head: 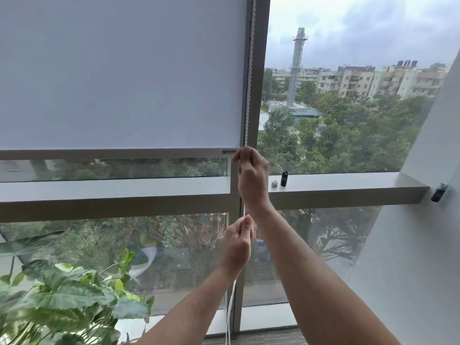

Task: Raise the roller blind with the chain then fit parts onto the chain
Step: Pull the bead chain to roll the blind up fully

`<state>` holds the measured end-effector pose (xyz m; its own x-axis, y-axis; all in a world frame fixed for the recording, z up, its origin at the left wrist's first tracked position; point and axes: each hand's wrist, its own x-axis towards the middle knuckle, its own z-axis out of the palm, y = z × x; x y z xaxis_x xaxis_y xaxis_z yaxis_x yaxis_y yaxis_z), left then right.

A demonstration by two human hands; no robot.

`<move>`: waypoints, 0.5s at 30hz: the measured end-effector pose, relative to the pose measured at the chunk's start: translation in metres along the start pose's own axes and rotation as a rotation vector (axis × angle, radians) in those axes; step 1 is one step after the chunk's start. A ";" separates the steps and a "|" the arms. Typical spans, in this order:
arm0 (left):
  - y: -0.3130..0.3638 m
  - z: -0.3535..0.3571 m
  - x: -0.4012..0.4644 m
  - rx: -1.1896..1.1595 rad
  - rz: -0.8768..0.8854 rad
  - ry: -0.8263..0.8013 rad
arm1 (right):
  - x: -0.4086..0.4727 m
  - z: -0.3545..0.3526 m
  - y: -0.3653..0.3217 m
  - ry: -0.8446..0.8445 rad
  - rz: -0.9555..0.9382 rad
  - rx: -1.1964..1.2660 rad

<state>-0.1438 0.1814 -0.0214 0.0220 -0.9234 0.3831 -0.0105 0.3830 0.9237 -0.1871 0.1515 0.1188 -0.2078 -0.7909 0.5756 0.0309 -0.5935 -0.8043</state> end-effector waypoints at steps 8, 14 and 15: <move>-0.003 -0.036 0.018 0.399 0.002 -0.183 | -0.042 -0.027 0.052 0.030 0.065 -0.104; 0.083 -0.033 0.065 0.017 0.023 0.039 | -0.058 -0.032 0.062 0.016 0.079 -0.111; 0.100 -0.030 0.070 -0.023 0.087 0.004 | -0.062 -0.032 0.064 0.015 0.079 -0.106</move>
<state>-0.1135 0.1556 0.0984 0.0257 -0.8865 0.4621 0.0104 0.4625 0.8866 -0.2040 0.1669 0.0269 -0.2236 -0.8319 0.5079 -0.0555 -0.5094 -0.8587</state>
